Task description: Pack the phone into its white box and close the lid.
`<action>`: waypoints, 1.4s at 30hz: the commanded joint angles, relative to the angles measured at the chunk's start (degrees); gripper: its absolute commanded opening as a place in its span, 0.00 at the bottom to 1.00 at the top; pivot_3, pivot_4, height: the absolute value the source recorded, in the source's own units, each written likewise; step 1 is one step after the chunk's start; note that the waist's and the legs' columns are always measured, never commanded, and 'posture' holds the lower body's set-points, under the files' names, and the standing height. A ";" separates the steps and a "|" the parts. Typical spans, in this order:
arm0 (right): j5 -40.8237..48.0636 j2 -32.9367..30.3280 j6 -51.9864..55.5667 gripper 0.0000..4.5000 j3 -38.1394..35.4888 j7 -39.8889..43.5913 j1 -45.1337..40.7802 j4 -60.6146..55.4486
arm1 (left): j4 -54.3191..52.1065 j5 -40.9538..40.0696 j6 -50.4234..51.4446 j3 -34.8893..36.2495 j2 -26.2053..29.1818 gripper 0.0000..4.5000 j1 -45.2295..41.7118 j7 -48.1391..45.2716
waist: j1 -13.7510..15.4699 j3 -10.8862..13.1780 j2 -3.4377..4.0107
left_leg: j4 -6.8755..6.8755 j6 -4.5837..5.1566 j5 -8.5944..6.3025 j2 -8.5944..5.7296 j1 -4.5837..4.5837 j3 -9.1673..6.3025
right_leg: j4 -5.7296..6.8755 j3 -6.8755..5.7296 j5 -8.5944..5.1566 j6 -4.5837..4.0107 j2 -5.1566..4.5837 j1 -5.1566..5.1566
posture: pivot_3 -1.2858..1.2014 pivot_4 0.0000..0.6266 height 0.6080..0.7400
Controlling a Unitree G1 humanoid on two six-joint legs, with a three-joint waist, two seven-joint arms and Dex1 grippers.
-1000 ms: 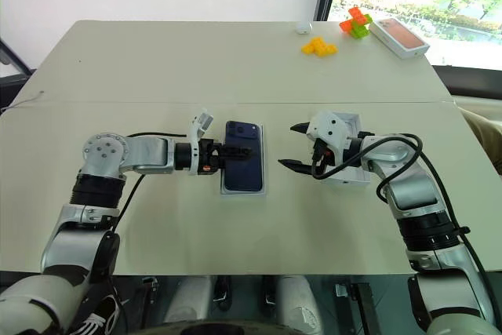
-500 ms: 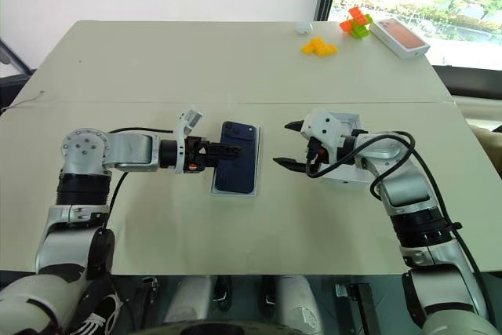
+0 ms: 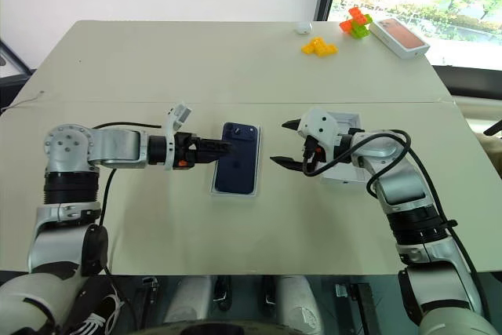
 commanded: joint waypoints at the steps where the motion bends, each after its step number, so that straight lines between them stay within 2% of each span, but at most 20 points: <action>1: -0.12 0.58 -1.26 1.00 0.12 -0.38 -1.81 -0.20 | -3.31 -4.27 0.13 1.50 2.74 0.99 -1.50 0.76 | 0.00 0.00 0.00 | 0.00 0.00 0.00 0.00 0.00 0.00 | 0.00 0.00 0.00 0.00 0.00 0.00 | 0.52 0.24 0.98; 8: 0.10 2.29 -1.02 1.00 0.62 -0.78 -3.20 0.02 | -8.79 -3.45 -2.37 1.49 7.14 0.99 0.98 -0.67 | 0.01 0.00 0.00 | 0.00 0.00 0.00 0.00 0.00 0.00 | 0.00 0.00 0.00 0.00 -0.01 0.00 | 0.52 0.24 0.98; 11: 0.36 4.64 0.13 1.00 0.64 -2.71 -4.44 0.36 | -14.10 2.15 -5.49 -0.30 7.34 0.99 2.39 -3.06 | -0.01 0.00 0.00 | 0.00 -0.01 0.00 0.00 0.00 0.00 | 0.01 0.00 0.00 -0.01 -0.01 0.00 | 0.52 0.24 0.98; 13: 0.41 6.31 1.34 1.00 0.83 -3.98 -5.05 0.62 | -14.80 4.13 -8.08 -0.22 5.12 0.99 3.50 -2.93 | -0.02 -0.01 0.01 | 0.00 -0.01 0.01 -0.01 0.01 0.00 | 0.02 0.00 0.00 -0.01 -0.01 0.00 | 0.52 0.24 0.98; 16: 0.23 8.28 2.57 0.80 1.62 -5.34 -5.02 0.03 | -16.85 8.60 -10.56 -1.67 3.54 0.80 4.92 -4.52 | 0.07 -0.02 0.00 | 0.00 -0.02 0.01 -0.01 0.03 0.00 | 0.04 0.01 0.01 -0.02 -0.02 0.02 | 0.52 0.24 0.98; 18: 0.30 9.30 3.72 0.60 2.40 -5.85 -4.38 -1.30 | -18.43 11.59 -12.26 -2.52 3.24 0.60 6.15 -6.09 | 0.01 -0.02 0.00 | 0.00 -0.02 0.01 -0.01 0.02 0.00 | 0.04 0.01 0.01 -0.02 -0.02 0.02 | 0.52 0.24 0.98; 23: 0.00 10.91 6.28 0.01 5.58 -7.16 -0.30 -6.20 | -22.61 16.46 -18.23 -2.72 0.11 0.01 12.15 -11.29 | -0.01 -0.03 0.02 | -0.02 -0.02 0.01 -0.01 0.04 0.00 | 0.04 0.01 0.01 -0.02 -0.02 0.02 | 0.52 0.24 0.98; 28: -4.19 12.77 6.15 0.01 8.95 -11.97 0.68 -5.77 | -22.28 19.07 -17.89 -4.07 -2.52 0.01 15.32 -12.42 | 0.00 -0.03 0.01 | 0.01 -0.01 0.01 -0.01 0.06 0.00 | 0.11 0.01 0.01 -0.03 -0.03 0.02 | 0.52 0.24 0.98; 36: -10.06 10.55 4.20 0.01 12.13 -13.26 1.52 -3.08 | -23.11 24.86 -16.16 -7.81 -3.29 0.01 17.33 -15.13 | 0.09 -0.06 -0.02 | 0.01 0.01 -0.01 -0.02 0.06 0.00 | 0.12 0.01 0.00 -0.02 -0.03 0.03 | 0.52 0.24 0.98; 38: -9.43 10.27 2.60 0.01 11.29 -12.64 1.61 -3.43 | -23.77 26.06 -17.46 -6.94 -3.37 0.01 17.19 -15.56 | 0.09 -0.08 -0.04 | 0.01 0.02 -0.01 -0.02 0.07 0.01 | 0.12 0.01 0.00 -0.01 -0.03 0.04 | 0.52 0.24 0.98; 42: -5.71 10.59 6.00 0.01 8.38 -11.75 0.20 -5.37 | -26.11 28.00 -20.16 -5.77 -2.38 0.01 16.34 -17.84 | 0.04 -0.08 -0.05 | 0.00 0.28 -0.16 -0.02 0.09 0.00 | 0.12 0.01 -0.01 0.00 -0.02 0.05 | 0.52 0.24 0.98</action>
